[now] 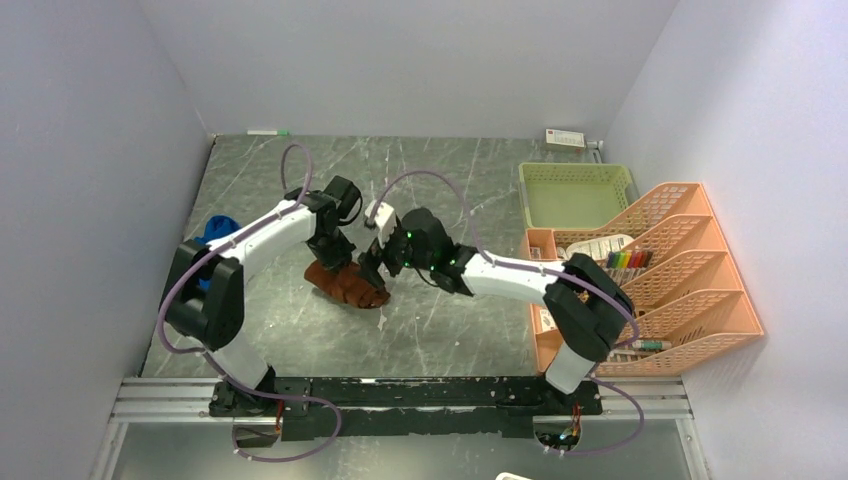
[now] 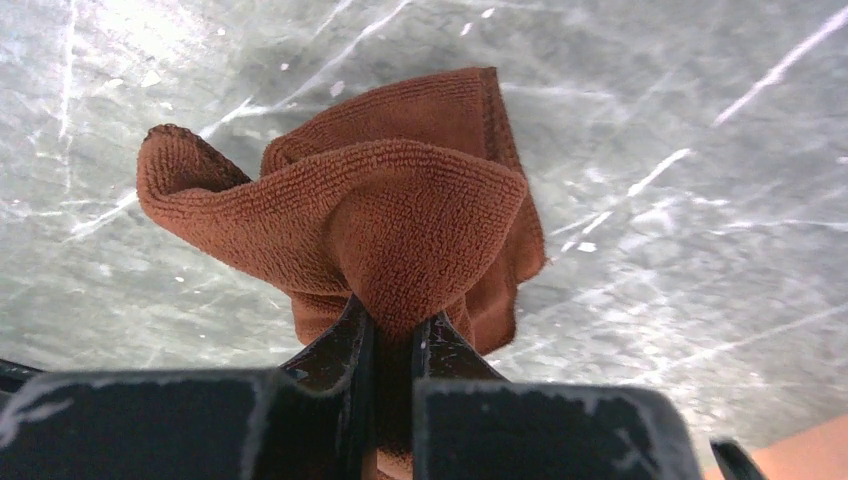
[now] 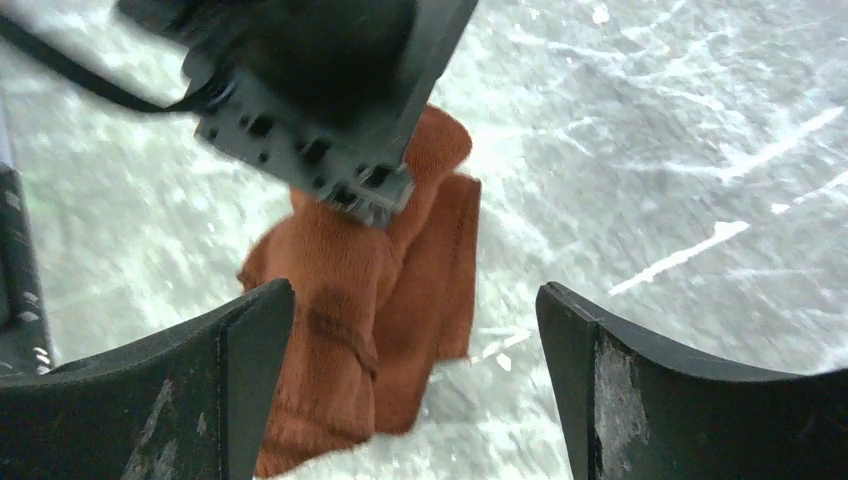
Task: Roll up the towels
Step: Roll the towel at the center of the board.
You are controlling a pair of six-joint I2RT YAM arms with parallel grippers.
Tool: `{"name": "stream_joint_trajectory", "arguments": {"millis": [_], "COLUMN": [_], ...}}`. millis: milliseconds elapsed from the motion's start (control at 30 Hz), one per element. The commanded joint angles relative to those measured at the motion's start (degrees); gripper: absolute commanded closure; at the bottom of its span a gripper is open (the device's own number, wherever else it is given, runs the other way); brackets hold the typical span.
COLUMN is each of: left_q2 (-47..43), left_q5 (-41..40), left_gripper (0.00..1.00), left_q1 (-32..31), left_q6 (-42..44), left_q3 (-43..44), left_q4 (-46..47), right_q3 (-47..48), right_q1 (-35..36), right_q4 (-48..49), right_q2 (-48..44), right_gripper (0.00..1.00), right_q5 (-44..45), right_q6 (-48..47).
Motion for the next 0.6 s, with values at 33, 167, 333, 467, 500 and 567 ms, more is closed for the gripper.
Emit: {"name": "stream_joint_trajectory", "arguments": {"millis": [33, 167, 333, 467, 500, 567], "left_q2": [4.0, 7.0, 9.3, 11.6, 12.1, 13.1], "left_q5": [1.5, 2.3, 2.4, 4.1, 4.4, 5.1], "left_gripper": [0.93, 0.93, 0.93, 0.93, 0.93, 0.93], "left_q1": [-0.1, -0.1, 0.1, 0.4, 0.5, 0.6], "left_q6": [3.2, 3.4, 3.2, 3.2, 3.1, 2.9], "left_q3": [0.1, -0.2, -1.0, -1.8, -2.0, -2.4], "left_q4": [-3.7, -3.9, -3.2, -2.9, -2.9, -2.8], "right_q3": [-7.5, -7.3, -5.3, -2.4, -1.2, 2.5], "right_q1": [7.1, 10.0, 12.7, 14.3, 14.6, 15.3], "right_q4": [1.2, -0.5, -2.8, -6.1, -7.3, -9.9], "right_q2": [-4.7, -4.4, -3.6, -3.0, -2.4, -0.9], "right_gripper": [0.09, 0.09, 0.08, 0.08, 0.08, 0.08], "right_q5": [19.0, 18.6, 18.0, 16.6, 16.1, 16.1], "right_q6": [-16.9, -17.6, -13.8, -10.4, -9.2, -7.6]}}
